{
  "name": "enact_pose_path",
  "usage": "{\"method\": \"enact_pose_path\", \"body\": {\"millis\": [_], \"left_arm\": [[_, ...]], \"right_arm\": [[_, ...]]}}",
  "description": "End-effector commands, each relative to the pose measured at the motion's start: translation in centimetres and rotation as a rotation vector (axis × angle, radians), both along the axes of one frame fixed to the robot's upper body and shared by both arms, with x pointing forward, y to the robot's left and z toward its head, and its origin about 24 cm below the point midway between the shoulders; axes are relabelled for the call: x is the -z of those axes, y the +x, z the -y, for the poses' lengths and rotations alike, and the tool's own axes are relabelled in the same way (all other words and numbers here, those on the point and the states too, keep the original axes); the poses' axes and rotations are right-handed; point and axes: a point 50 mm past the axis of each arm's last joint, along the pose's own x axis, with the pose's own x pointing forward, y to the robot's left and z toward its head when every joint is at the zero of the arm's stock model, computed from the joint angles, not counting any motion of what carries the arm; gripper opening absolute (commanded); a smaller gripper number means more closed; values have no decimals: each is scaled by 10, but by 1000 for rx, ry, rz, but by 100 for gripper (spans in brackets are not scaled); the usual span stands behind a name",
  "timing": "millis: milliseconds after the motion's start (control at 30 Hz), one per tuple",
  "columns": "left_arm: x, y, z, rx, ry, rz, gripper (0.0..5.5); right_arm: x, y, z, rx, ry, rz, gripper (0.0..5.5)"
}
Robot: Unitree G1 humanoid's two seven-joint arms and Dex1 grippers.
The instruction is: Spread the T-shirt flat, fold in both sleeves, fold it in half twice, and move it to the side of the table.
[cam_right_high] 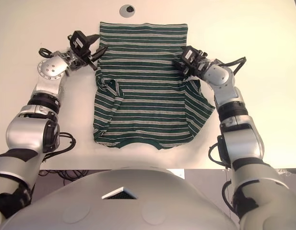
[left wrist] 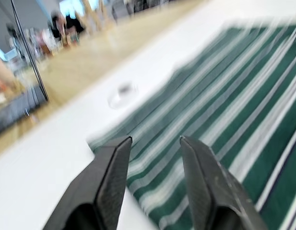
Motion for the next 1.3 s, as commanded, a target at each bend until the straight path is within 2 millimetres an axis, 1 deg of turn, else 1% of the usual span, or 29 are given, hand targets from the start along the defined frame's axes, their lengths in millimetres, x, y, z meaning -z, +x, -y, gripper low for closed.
{"method": "enact_pose_path", "body": {"millis": [33,100,167,233,300,367,400,500,567,633,700,767,867,967,1067,1133,1300], "left_arm": [[-18,-8,-9,6,-59,97,180],[-22,-14,-9,1,-83,122,180],[-24,-25,-10,3,-110,138,180],[-25,-42,-10,32,-173,115,180],[-27,-58,-11,52,-286,70,180],[-24,-70,-9,41,-354,48,180],[-20,-74,-7,28,-373,41,180],[-11,-83,-3,-21,-467,16,180],[-5,-87,-2,-70,-529,14,180],[-2,-86,-2,-121,-553,34,180],[-2,-85,2,-155,-506,86,180],[1,-86,11,-152,-459,122,180],[1,-88,25,-131,-461,151,180],[1,-87,27,-132,-464,162,180],[0,-86,27,-130,-461,162,180],[0,-86,27,-128,-458,161,185],[2,-84,31,-116,-450,153,185]], "right_arm": [[-33,-4,15,38,86,173,246],[-46,-10,20,65,140,246,246],[-57,-18,27,93,207,299,246],[-65,-33,37,109,315,274,246],[-60,-58,51,125,380,148,246],[-44,-88,69,190,380,-37,246],[-40,-101,76,234,370,-111,246],[-37,-134,92,303,410,-346,246],[-33,-151,102,364,447,-494,246],[-28,-161,105,418,478,-593,246],[-20,-168,103,441,513,-675,246],[-10,-172,98,449,552,-744,246],[2,-178,89,442,631,-823,246],[8,-179,85,440,684,-853,246],[11,-178,85,444,708,-853,246],[11,-177,86,443,713,-849,219],[7,-174,93,456,694,-824,120]]}}
